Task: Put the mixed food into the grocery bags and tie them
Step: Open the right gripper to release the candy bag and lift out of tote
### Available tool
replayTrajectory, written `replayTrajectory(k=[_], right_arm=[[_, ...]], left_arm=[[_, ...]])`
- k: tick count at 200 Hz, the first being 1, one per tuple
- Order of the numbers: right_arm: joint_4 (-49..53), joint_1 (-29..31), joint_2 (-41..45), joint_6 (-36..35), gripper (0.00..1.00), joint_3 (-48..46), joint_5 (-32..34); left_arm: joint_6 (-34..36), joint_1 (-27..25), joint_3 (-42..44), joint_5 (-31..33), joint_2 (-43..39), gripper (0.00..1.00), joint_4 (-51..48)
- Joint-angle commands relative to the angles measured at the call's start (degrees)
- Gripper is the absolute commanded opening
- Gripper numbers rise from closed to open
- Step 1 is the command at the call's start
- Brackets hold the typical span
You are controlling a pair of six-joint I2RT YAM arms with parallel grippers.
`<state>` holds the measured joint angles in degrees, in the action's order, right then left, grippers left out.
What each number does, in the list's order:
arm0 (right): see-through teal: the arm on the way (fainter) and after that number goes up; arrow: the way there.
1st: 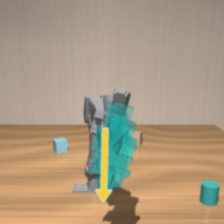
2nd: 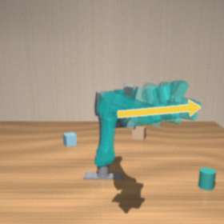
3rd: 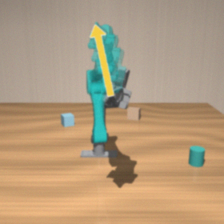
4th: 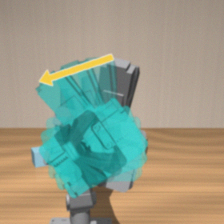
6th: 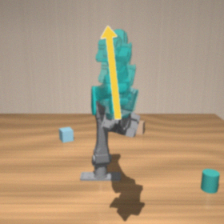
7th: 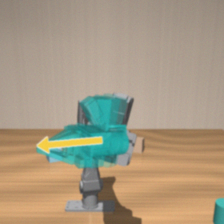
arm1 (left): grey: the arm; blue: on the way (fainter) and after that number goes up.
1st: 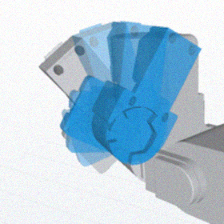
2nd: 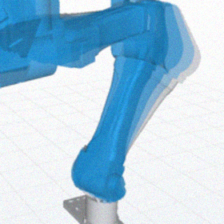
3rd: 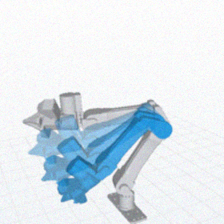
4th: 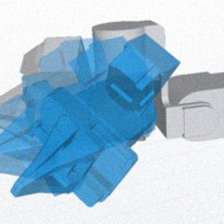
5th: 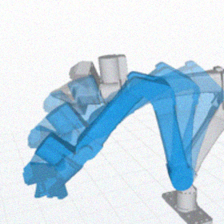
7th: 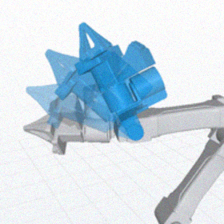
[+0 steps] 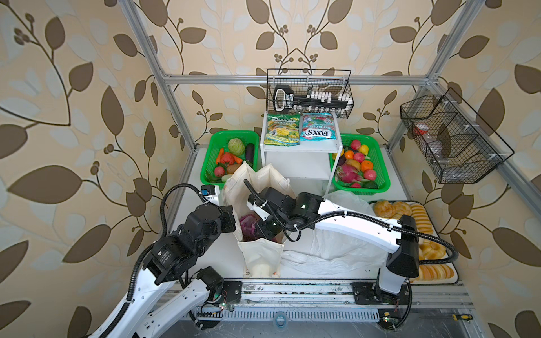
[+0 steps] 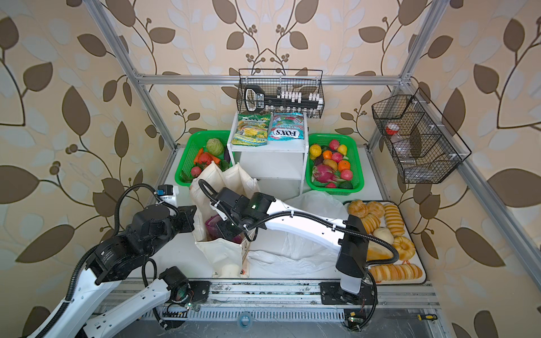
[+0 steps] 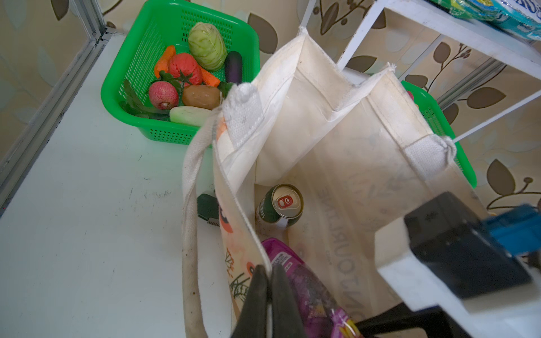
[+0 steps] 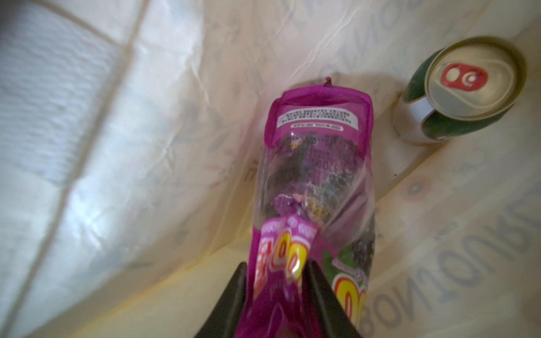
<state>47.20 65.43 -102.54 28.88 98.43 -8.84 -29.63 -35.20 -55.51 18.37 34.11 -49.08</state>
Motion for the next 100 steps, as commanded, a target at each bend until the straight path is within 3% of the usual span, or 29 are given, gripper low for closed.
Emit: replayTrajectory(k=[1,46,100], right_arm=[[-3.0,-0.5,4.6,-0.2,0.37,-0.8,-6.4],[-5.9,-2.4,8.6,-2.1,0.47,-2.2,-12.9],[-12.9,-9.0,21.4,-5.3,0.52,-7.1,-6.5]], left_arm=[[-0.2,0.1,-1.9,1.6,-0.5,0.00,1.5],[-2.2,0.1,-1.7,3.4,-0.7,0.00,0.9],[-7.3,0.1,-0.3,7.6,-0.8,0.00,-0.7]])
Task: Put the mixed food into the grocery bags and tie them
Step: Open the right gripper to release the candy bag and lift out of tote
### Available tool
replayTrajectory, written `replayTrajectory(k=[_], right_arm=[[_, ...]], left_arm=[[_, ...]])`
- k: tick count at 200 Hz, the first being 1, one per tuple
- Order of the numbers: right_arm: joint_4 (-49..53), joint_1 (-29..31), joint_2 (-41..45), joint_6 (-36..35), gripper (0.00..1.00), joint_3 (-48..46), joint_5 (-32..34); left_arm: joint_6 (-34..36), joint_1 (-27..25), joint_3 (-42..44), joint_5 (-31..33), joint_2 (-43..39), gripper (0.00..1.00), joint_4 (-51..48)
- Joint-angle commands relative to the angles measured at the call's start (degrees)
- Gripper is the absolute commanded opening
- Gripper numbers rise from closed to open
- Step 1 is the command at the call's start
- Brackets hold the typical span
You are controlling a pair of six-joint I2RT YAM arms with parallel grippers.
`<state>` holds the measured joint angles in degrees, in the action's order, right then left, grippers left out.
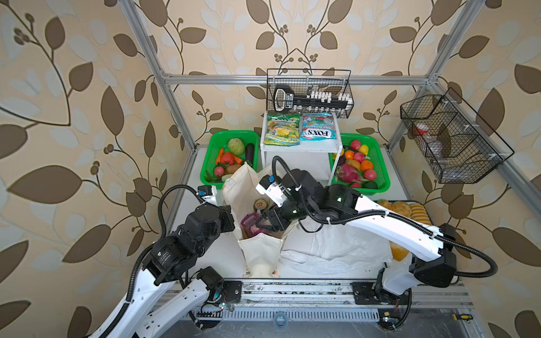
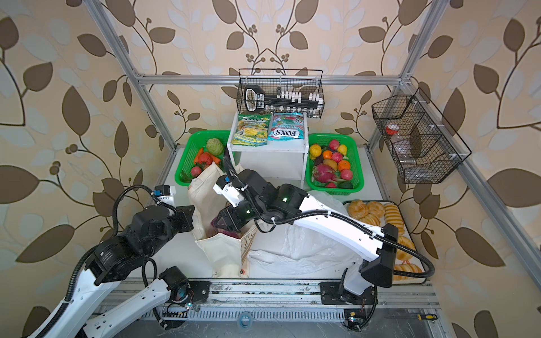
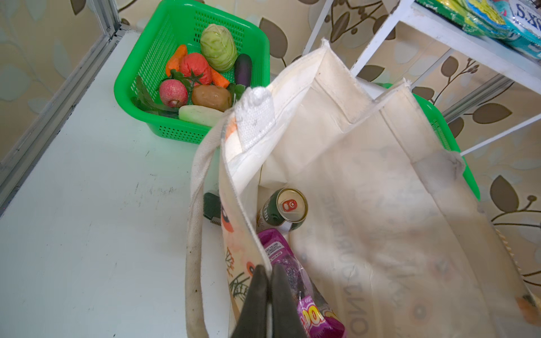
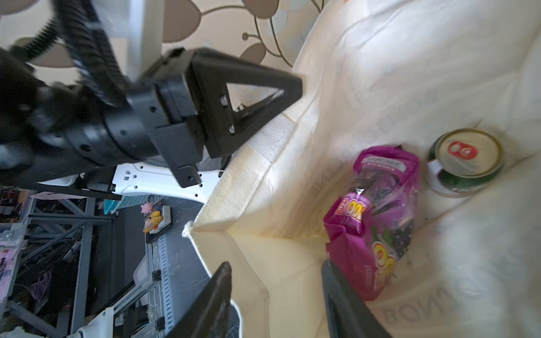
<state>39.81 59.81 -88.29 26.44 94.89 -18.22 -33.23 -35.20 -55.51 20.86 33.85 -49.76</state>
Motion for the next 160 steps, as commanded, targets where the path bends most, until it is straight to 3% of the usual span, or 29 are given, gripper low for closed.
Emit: replayTrajectory(k=[1,11,20,35,55,99,113,140,160], right_arm=[[-5.9,-3.6,7.5,-2.9,0.52,-3.8,2.9],[-10.8,-5.5,11.7,-3.9,0.53,-7.7,4.1],[-16.6,-7.4,15.7,-4.8,0.55,-12.0,5.4],[-26.1,-10.9,22.2,-5.7,0.59,-19.6,8.3],[-33.1,-15.7,28.4,-4.3,0.69,-25.8,12.4],[-22.3,-26.7,29.0,-0.9,0.69,-24.0,13.3],[-18.4,-30.0,27.1,1.3,0.68,-20.6,13.2],[-17.0,-34.0,24.3,12.1,0.67,-17.0,8.4],[-18.2,-33.5,23.3,17.8,0.66,-16.2,12.6]], left_arm=[[-3.8,0.1,-0.3,5.1,-0.6,0.00,-0.1],[-4.2,0.1,-0.2,4.9,-0.5,0.00,-0.4],[-4.2,0.1,-0.7,4.6,0.0,0.12,-0.9],[-5.2,0.1,-1.9,4.6,1.0,0.17,-2.7],[-6.5,0.1,-3.1,5.8,1.9,0.34,-4.9],[-4.4,0.1,-5.5,5.8,0.9,0.70,-6.0],[-3.5,0.1,-6.5,6.1,0.2,0.76,-7.4],[0.2,0.1,-9.9,4.9,-0.9,0.87,-9.3],[4.4,0.1,-11.1,5.8,-1.6,0.90,-9.7]])
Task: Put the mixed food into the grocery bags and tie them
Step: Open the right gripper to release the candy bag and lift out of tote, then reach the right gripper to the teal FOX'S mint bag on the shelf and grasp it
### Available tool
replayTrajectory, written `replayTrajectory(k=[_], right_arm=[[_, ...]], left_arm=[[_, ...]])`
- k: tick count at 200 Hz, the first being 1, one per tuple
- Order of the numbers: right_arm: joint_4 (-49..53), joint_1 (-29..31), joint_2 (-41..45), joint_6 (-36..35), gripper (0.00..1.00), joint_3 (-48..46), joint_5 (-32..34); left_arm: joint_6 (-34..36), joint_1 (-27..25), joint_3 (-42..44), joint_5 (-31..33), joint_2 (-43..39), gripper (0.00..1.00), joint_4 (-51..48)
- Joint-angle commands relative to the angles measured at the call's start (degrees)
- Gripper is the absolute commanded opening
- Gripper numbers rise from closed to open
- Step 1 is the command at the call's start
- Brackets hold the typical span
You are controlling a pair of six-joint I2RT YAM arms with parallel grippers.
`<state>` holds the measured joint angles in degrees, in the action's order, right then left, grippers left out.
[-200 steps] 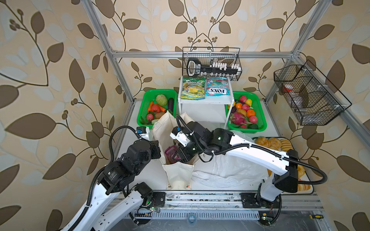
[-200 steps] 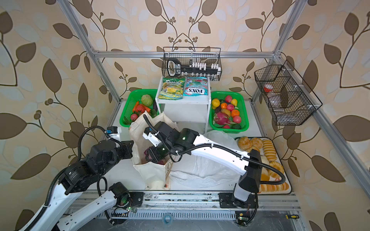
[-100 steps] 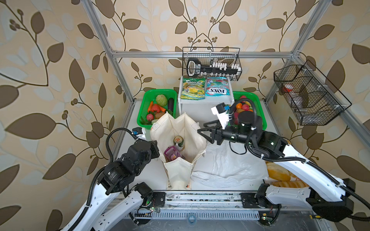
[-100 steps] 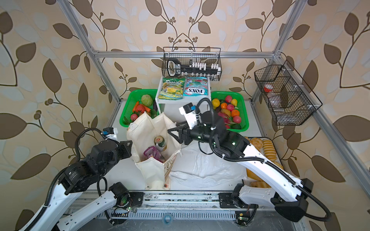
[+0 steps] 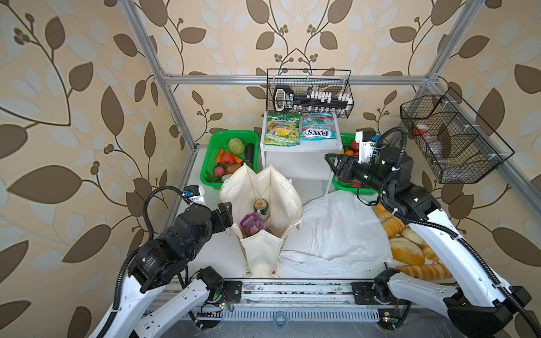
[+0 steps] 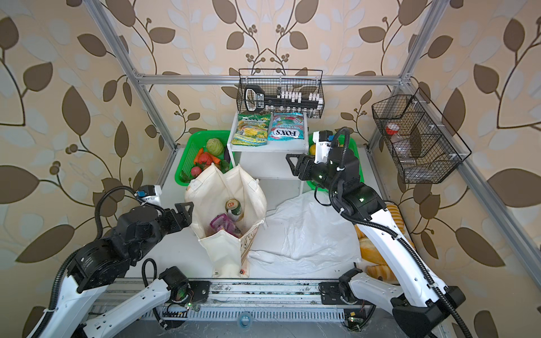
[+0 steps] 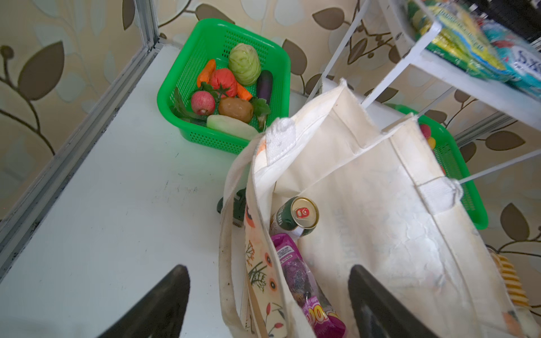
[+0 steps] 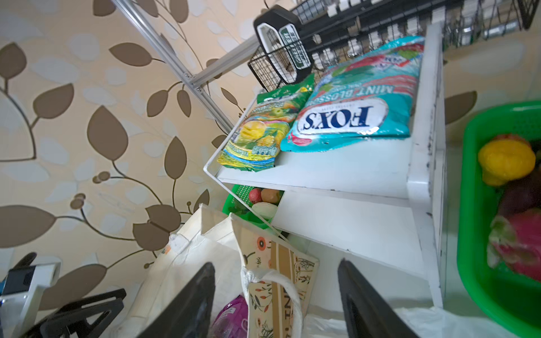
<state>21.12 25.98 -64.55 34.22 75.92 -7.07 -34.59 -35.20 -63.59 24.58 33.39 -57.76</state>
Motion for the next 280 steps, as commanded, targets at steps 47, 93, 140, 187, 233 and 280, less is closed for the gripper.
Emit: replayTrajectory(k=[47,93,140,187,233,280], right_arm=[[-0.9,0.7,-4.2,16.6,0.61,5.2,10.7],[-7.5,2.1,-10.9,29.5,0.60,6.5,19.2],[-12.3,4.1,-17.4,38.5,0.60,8.7,24.8],[-16.4,5.0,-21.4,43.9,0.58,8.3,28.0],[-19.4,5.3,-23.8,50.1,0.53,7.4,30.5],[-21.2,6.2,-23.5,51.6,0.23,6.0,34.5]], left_arm=[[10.1,0.1,-6.5,2.1,-0.9,0.97,-2.2],[13.9,0.0,-8.3,3.8,-1.4,0.99,-3.3],[15.5,0.1,-11.5,2.6,-0.3,0.99,-5.1],[16.2,0.1,-11.2,0.6,0.4,0.99,-4.8],[17.0,0.1,-11.6,0.9,0.8,0.99,-4.9],[16.4,0.1,-12.7,1.2,0.7,0.99,-6.4]])
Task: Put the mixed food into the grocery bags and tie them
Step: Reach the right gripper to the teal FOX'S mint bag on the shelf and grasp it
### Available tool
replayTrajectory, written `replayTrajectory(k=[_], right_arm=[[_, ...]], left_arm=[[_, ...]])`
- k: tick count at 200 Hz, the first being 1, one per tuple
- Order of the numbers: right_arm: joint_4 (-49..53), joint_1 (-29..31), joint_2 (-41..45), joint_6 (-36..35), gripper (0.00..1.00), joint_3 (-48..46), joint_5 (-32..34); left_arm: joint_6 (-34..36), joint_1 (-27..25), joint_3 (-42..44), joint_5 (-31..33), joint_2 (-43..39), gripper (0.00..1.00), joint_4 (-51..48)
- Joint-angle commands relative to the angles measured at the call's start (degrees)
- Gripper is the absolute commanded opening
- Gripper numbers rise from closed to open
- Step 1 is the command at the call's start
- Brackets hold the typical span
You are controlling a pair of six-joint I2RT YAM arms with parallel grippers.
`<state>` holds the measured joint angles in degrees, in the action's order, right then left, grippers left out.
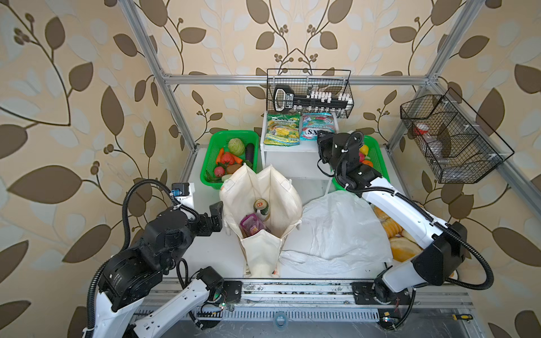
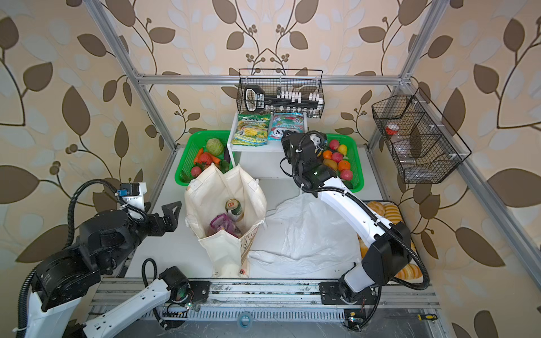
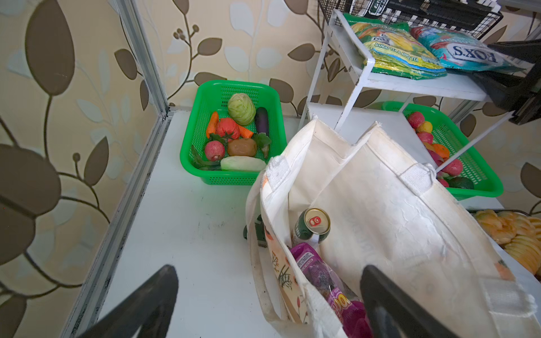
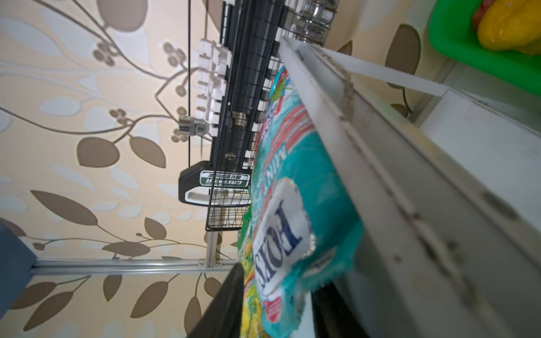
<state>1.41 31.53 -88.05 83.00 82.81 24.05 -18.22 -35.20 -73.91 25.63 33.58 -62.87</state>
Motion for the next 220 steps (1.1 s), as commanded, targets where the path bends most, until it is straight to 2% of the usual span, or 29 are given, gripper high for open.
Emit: replayTrajectory(k=[1,16,47,101,117,146,171,193,220], right_arm=[[-1.5,0.6,0.0,2.7,0.23,-0.9,3.4],[-1.8,1.3,1.2,1.0,0.11,-1.1,3.7],[-1.7,2.9,5.5,0.7,0.03,-4.0,3.6],[0.2,5.3,14.9,1.8,0.03,-13.5,3.4],[-0.2,4.9,15.5,2.3,0.09,-14.8,2.3],[-2.3,4.6,16.1,1.7,0.40,-15.5,2.3],[-3.2,3.6,15.1,1.9,0.56,-15.1,0.5],[-4.1,3.0,13.9,1.6,0.61,-14.3,-1.0],[-5.1,1.9,11.7,3.2,0.61,-13.8,-3.1]], left_arm=[[-0.1,0.1,-2.5,0.2,0.5,0.99,-1.3],[-0.6,0.1,-2.7,0.5,0.0,0.99,-1.7],[-1.5,0.1,-2.6,0.7,-1.2,0.99,-1.8],[-2.0,0.1,-1.0,-0.4,-1.9,0.99,-0.6],[-2.1,0.1,-1.1,-1.0,-1.6,0.99,-0.2],[-2.7,0.1,-1.2,-1.4,-1.3,0.99,-0.1],[-3.5,0.1,-0.9,-1.4,-1.6,0.99,0.0],[-4.0,0.1,-1.1,-1.3,-1.8,0.99,-0.1],[-4.2,0.1,-1.6,-1.1,-1.9,0.99,-0.6]])
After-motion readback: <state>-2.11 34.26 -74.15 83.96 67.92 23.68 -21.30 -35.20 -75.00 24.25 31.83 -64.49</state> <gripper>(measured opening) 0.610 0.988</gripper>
